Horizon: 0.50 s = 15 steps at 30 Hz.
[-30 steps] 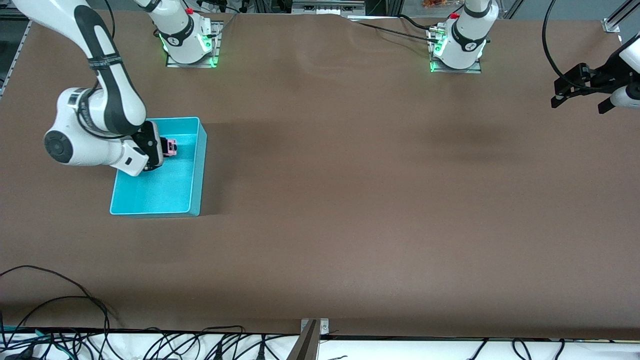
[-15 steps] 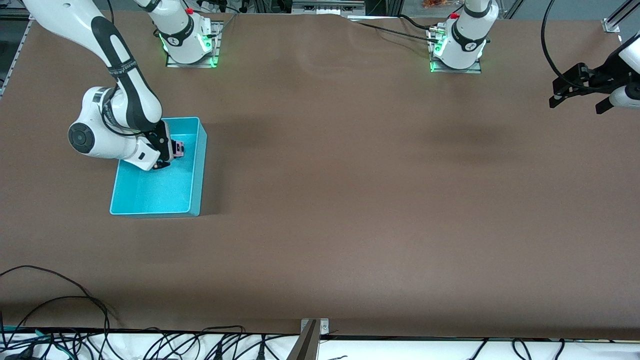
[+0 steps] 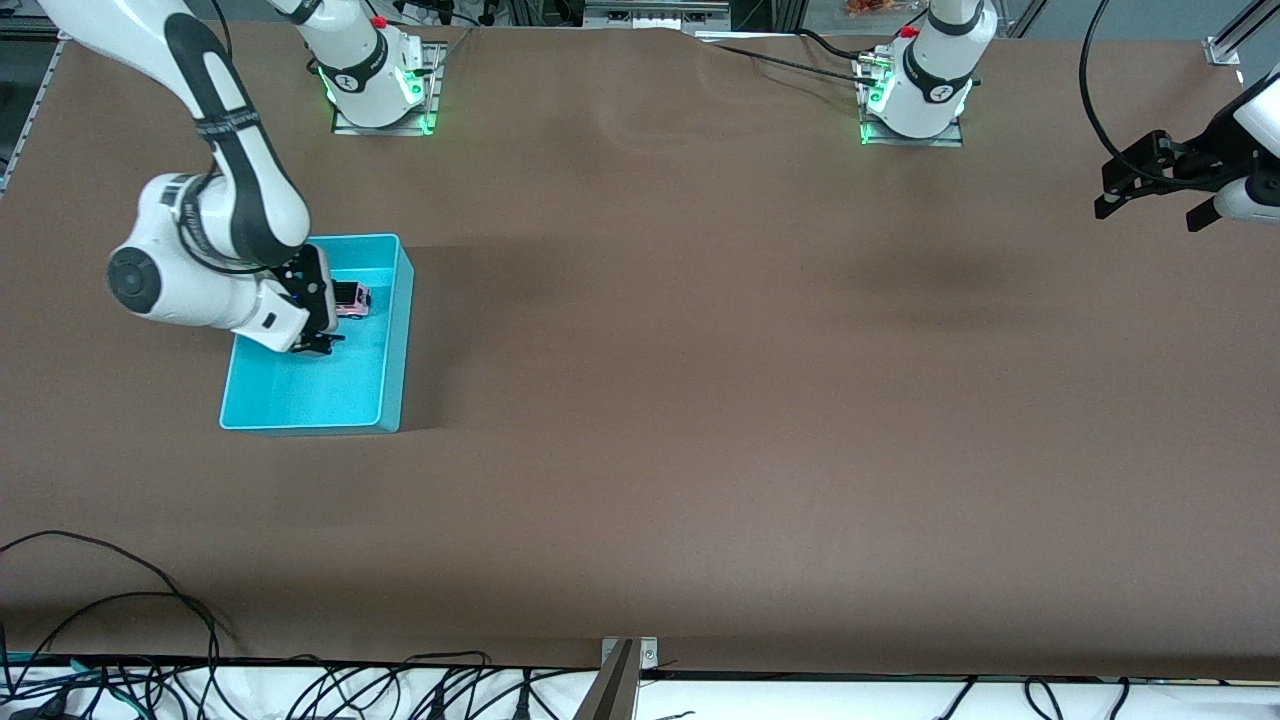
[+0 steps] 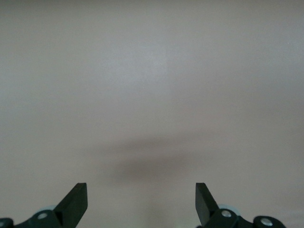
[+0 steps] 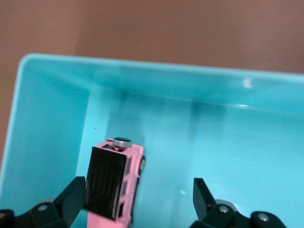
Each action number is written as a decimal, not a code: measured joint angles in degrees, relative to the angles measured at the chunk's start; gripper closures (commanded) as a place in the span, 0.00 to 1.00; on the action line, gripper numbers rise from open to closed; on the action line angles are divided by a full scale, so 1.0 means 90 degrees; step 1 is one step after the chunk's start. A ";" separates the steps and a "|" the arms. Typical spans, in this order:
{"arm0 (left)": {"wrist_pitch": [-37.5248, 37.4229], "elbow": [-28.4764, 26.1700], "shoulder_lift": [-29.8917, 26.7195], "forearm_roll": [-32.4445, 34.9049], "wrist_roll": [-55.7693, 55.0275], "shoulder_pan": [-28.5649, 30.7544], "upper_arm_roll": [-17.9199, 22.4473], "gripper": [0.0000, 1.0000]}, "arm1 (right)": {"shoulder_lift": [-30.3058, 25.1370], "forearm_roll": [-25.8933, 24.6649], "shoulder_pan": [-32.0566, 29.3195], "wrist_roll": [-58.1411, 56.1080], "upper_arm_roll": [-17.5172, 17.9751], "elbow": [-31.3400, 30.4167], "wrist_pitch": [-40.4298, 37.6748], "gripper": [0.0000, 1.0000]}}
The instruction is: Wind and store pink jeep toy
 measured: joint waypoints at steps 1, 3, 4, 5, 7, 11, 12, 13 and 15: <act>0.0000 0.0000 0.0000 0.0000 0.0000 0.0000 0.0000 0.00 | -0.0020 0.0008 0.0000 0.0018 -0.0001 0.0172 -0.0159 0.00; 0.0000 0.0000 0.0003 0.0000 0.0000 0.0000 0.0000 0.00 | -0.0074 0.0033 -0.0002 0.0199 -0.0004 0.0623 -0.0565 0.00; 0.0000 0.0000 0.0005 0.0000 0.0000 0.0000 0.0000 0.00 | -0.0093 0.0036 -0.0002 0.0323 -0.0004 0.0788 -0.0716 0.00; 0.0000 0.0000 0.0010 0.0000 0.0000 0.0000 0.0000 0.00 | -0.0116 0.0037 -0.0002 0.0562 -0.0004 0.1010 -0.0935 0.00; 0.0000 0.0000 0.0019 0.0000 0.0000 0.0001 0.0000 0.00 | -0.0145 0.0038 -0.0002 0.1021 -0.0004 0.1364 -0.1316 0.00; 0.0000 0.0000 0.0035 0.0000 0.0000 0.0002 0.0000 0.00 | -0.0183 0.0039 -0.0001 0.2355 -0.0003 0.2130 -0.2091 0.00; 0.0000 0.0000 0.0037 0.0000 0.0000 0.0003 0.0000 0.00 | -0.0196 0.0039 -0.0001 0.2742 -0.0003 0.2326 -0.2252 0.00; 0.0000 0.0000 0.0039 0.0000 0.0000 0.0005 0.0000 0.00 | -0.0211 0.0039 -0.0001 0.3069 -0.0002 0.2490 -0.2385 0.00; 0.0000 0.0000 0.0042 0.0000 0.0000 0.0006 0.0000 0.00 | -0.0251 0.0038 0.0001 0.3781 -0.0001 0.2814 -0.2662 0.00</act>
